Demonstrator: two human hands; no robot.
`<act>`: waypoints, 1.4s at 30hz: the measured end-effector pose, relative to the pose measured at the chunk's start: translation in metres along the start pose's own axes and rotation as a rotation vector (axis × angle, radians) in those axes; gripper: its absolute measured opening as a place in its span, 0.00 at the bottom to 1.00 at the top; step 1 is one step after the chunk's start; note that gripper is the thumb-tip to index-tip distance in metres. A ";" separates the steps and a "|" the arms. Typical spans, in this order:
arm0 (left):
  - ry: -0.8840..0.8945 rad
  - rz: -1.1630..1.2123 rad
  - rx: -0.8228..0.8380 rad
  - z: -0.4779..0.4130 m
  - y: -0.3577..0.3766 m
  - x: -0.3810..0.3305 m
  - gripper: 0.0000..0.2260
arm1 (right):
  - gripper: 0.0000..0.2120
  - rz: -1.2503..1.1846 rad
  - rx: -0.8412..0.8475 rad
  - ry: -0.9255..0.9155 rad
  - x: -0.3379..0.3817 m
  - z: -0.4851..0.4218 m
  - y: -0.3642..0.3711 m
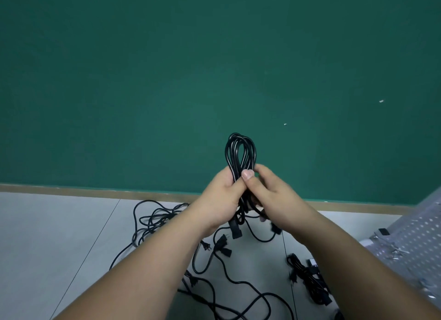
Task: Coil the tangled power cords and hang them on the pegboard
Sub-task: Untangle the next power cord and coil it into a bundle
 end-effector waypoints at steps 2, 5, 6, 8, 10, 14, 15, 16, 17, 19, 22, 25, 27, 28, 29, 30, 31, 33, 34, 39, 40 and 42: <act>0.006 -0.055 -0.004 -0.001 -0.002 0.000 0.10 | 0.14 0.092 -0.092 -0.078 0.002 -0.004 -0.009; 0.016 -0.222 -0.005 -0.007 -0.014 0.009 0.06 | 0.06 0.156 -0.391 -0.188 0.010 -0.011 -0.046; 0.031 -0.333 0.025 -0.008 -0.017 0.013 0.05 | 0.05 0.125 -0.455 -0.210 0.011 -0.012 -0.057; 0.057 -0.531 0.139 -0.004 -0.016 0.019 0.07 | 0.05 0.052 -0.465 -0.246 0.013 -0.014 -0.066; 0.042 -0.606 0.241 0.003 -0.012 0.021 0.08 | 0.07 0.069 -0.394 -0.309 0.018 -0.016 -0.065; 0.021 -0.595 0.402 0.016 -0.006 0.018 0.06 | 0.09 -0.071 -0.220 -0.319 0.023 -0.023 -0.064; 0.016 -0.554 0.430 0.018 -0.004 0.015 0.05 | 0.08 -0.117 -0.164 -0.287 0.024 -0.023 -0.065; 0.009 -0.489 0.459 0.021 -0.002 0.011 0.05 | 0.08 -0.155 -0.112 -0.241 0.023 -0.022 -0.065; -0.003 -0.414 0.490 0.024 0.000 0.006 0.06 | 0.09 -0.181 -0.080 -0.178 0.018 -0.022 -0.064; -0.025 -0.298 0.539 0.029 0.003 -0.002 0.08 | 0.14 -0.185 -0.096 -0.052 0.005 -0.024 -0.063; -0.026 -0.228 0.550 0.029 0.002 -0.005 0.08 | 0.12 -0.254 -0.102 0.051 -0.009 -0.027 -0.050; -0.033 -0.196 0.514 0.026 0.000 -0.004 0.07 | 0.12 -0.105 -0.168 0.062 -0.015 -0.028 -0.047; -0.044 -0.191 0.501 0.025 0.000 -0.003 0.07 | 0.13 0.002 -0.215 0.003 -0.013 -0.026 -0.044; -0.051 -0.193 0.505 0.025 0.001 -0.001 0.07 | 0.12 0.022 -0.273 -0.058 -0.009 -0.026 -0.045; -0.055 -0.203 0.522 0.026 0.003 -0.001 0.07 | 0.11 0.012 -0.347 -0.127 -0.006 -0.025 -0.049; -0.053 -0.214 0.555 0.028 0.007 -0.001 0.06 | 0.10 -0.016 -0.423 -0.201 0.000 -0.023 -0.054; -0.044 -0.222 0.598 0.032 0.012 -0.002 0.06 | 0.09 -0.045 -0.484 -0.265 0.005 -0.021 -0.059; -0.024 -0.217 0.668 0.040 0.022 -0.006 0.05 | 0.10 -0.091 -0.490 -0.269 0.009 -0.024 -0.062; -0.012 -0.212 0.672 0.041 0.023 -0.008 0.05 | 0.11 -0.094 -0.435 -0.218 0.004 -0.027 -0.058; -0.025 -0.212 0.360 0.011 -0.016 0.002 0.09 | 0.11 0.424 -0.085 -0.112 -0.025 -0.029 -0.031; -0.016 -0.252 0.272 0.003 -0.028 0.006 0.09 | 0.12 0.469 -0.025 -0.119 -0.025 -0.027 -0.026; 0.030 -0.433 0.126 -0.011 -0.050 0.014 0.09 | 0.13 0.588 0.081 -0.174 -0.018 -0.019 -0.012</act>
Point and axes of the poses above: each hand's wrist, its own z-axis away from the middle knuckle, its own y-axis out of the palm, x = y × z, the point moved 10 cm from there along -z, towards the middle knuckle, and after that the axes turned 14 degrees about -x, right-handed, at the moved point
